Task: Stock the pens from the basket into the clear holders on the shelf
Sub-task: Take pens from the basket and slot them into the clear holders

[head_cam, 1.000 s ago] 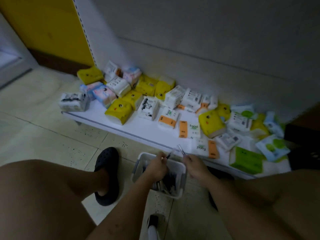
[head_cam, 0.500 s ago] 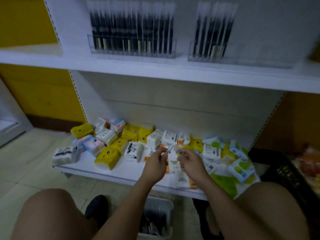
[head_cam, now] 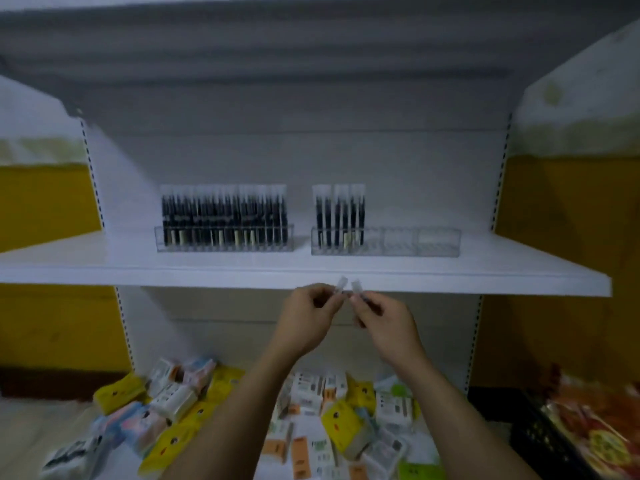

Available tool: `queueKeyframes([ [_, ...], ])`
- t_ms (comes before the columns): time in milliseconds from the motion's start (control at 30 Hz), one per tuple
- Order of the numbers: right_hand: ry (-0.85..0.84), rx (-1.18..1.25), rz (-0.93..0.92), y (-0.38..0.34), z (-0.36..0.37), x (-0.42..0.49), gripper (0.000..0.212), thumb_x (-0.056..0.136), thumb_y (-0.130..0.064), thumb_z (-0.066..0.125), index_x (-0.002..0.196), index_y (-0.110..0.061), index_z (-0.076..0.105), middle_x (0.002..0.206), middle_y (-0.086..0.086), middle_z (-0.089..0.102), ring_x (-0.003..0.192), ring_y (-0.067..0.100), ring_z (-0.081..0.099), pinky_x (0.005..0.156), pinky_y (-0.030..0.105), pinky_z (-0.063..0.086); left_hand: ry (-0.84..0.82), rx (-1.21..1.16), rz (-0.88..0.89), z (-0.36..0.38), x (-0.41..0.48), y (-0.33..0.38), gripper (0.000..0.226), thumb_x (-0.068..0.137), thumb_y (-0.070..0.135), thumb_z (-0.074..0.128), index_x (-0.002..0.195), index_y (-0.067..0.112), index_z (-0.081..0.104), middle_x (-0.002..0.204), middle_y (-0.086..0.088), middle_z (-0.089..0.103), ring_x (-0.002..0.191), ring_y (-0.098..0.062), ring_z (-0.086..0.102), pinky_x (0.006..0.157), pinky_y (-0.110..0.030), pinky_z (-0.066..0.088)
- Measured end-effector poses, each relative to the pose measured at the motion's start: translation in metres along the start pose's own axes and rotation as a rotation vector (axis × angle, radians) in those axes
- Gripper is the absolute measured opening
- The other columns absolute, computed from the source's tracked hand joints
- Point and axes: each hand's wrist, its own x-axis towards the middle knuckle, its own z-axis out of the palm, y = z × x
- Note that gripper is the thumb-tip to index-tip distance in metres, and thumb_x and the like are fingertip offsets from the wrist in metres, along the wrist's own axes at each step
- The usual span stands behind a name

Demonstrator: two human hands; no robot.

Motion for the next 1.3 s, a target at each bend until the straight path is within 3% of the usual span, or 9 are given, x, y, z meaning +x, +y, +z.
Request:
queueKeyframes([
  [100,0.019,-0.111,-0.072,-0.022,-0.018,0.02,0.027,0.095,-0.037,0.054,0.103,-0.019,0.073,0.094,0.001,0.065,0.088,0.013,0.06,0.079,0.033,0.05,-0.046,-0.034,0.015,-0.015,0.022,0.032,0.019,0.092,0.027,0.062,0.104,0.014,0.069,0.086,0.004,0.073,0.076,-0.009,0.07,0.076,-0.031,0.058],
  [233,0.027,-0.11,-0.138,-0.047,-0.035,0.044,0.02,0.097,-0.032,0.054,0.079,-0.03,0.062,0.069,-0.009,0.053,0.066,0.005,0.05,0.061,0.021,0.036,-0.092,-0.113,0.039,-0.023,0.045,0.064,0.037,0.093,0.019,0.06,0.129,0.014,0.052,0.102,-0.003,0.065,0.071,-0.012,0.072,0.075,-0.036,0.06],
  [300,0.031,-0.028,-0.135,-0.055,-0.04,0.056,0.008,0.097,-0.026,0.054,0.101,-0.029,0.06,0.073,-0.007,0.057,0.07,0.005,0.055,0.063,0.018,0.04,-0.127,-0.114,0.077,-0.025,0.056,0.072,0.043,0.093,0.016,0.06,0.133,0.024,0.046,0.102,-0.003,0.063,0.07,-0.013,0.072,0.073,-0.034,0.06],
  [333,0.041,0.005,-0.145,-0.057,-0.042,0.062,0.022,0.097,-0.023,0.054,0.116,-0.033,0.054,0.078,-0.004,0.061,0.074,0.006,0.06,0.066,0.017,0.044,-0.132,-0.114,0.106,-0.026,0.062,0.075,0.043,0.093,0.015,0.06,0.131,0.028,0.046,0.1,-0.003,0.064,0.07,-0.013,0.072,0.074,-0.035,0.06],
  [400,0.062,0.031,-0.205,-0.061,-0.046,0.076,0.039,0.096,-0.018,0.056,0.124,-0.042,0.045,0.081,0.003,0.064,0.076,0.012,0.064,0.066,0.024,0.053,-0.108,-0.079,0.168,-0.027,0.076,0.078,0.035,0.092,0.014,0.062,0.122,0.029,0.051,0.095,0.0,0.066,0.072,-0.011,0.071,0.077,-0.037,0.059],
  [567,0.148,0.044,-0.286,-0.059,-0.054,0.117,0.034,0.09,-0.017,0.065,0.115,-0.039,0.056,0.083,0.004,0.065,0.078,0.018,0.066,0.073,0.042,0.058,-0.031,-0.052,0.251,-0.028,0.117,0.08,0.03,0.087,0.014,0.067,0.112,0.029,0.059,0.102,0.003,0.065,0.084,-0.01,0.067,0.076,-0.034,0.059],
  [700,0.268,0.056,-0.327,-0.059,-0.056,0.154,0.036,0.086,-0.019,0.07,0.113,-0.035,0.053,0.086,0.002,0.064,0.08,0.017,0.066,0.074,0.039,0.058,0.081,-0.072,0.288,-0.027,0.15,0.083,0.03,0.085,0.016,0.07,0.109,0.029,0.06,0.104,0.006,0.063,0.09,-0.007,0.064,0.075,-0.025,0.057],
  [933,0.346,0.047,-0.379,-0.059,-0.052,0.208,0.033,0.085,-0.019,0.071,0.111,-0.03,0.054,0.083,-0.003,0.062,0.076,0.016,0.064,0.069,0.041,0.058,0.227,-0.066,0.35,-0.023,0.201,0.079,0.021,0.084,0.023,0.072,0.103,0.025,0.064,0.09,0.011,0.066,0.081,0.0,0.064,0.064,-0.006,0.05],
  [1300,0.349,0.026,-0.374,-0.038,-0.044,0.226,0.033,0.085,-0.018,0.072,0.11,-0.032,0.055,0.079,-0.01,0.06,0.073,0.01,0.064,0.068,0.038,0.059,0.251,0.007,0.382,-0.02,0.229,0.06,0.019,0.084,0.023,0.073,0.102,0.025,0.066,0.09,0.008,0.068,0.081,-0.002,0.066,0.074,-0.015,0.055],
])
